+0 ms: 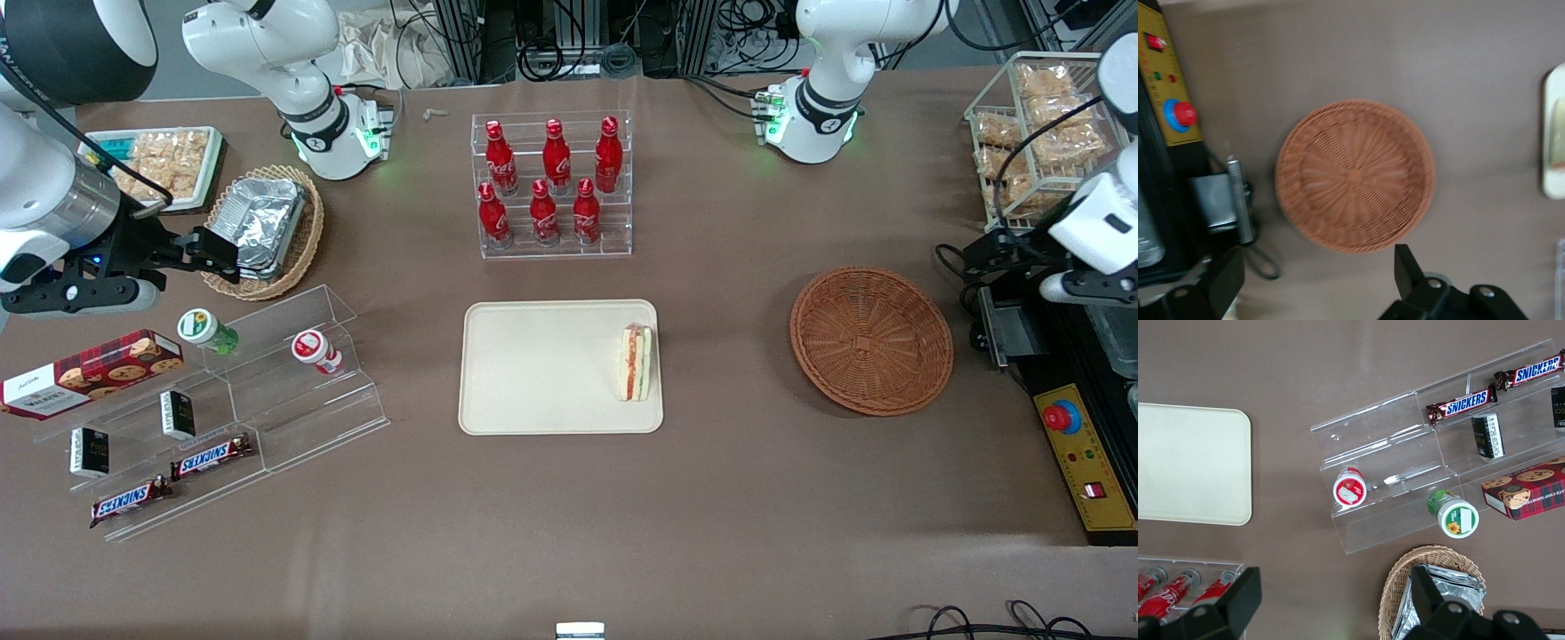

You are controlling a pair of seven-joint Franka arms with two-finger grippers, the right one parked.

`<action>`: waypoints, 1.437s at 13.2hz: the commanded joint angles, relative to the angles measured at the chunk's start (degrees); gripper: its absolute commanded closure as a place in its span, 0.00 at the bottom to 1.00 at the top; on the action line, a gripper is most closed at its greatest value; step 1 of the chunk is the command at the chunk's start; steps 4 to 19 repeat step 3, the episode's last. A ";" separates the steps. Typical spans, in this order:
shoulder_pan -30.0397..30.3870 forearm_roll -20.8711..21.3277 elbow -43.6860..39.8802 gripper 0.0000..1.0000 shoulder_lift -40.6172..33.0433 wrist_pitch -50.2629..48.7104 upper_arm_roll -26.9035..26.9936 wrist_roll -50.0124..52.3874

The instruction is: Place sandwich from basket to tray

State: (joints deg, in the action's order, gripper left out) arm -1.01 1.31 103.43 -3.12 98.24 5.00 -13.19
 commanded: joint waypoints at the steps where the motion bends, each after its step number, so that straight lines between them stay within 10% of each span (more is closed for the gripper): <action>1: -0.22 1.42 -10.06 0.00 6.09 -5.51 -0.17 -5.78; 19: -0.48 0.46 -12.11 0.00 7.51 -5.96 -0.26 -4.92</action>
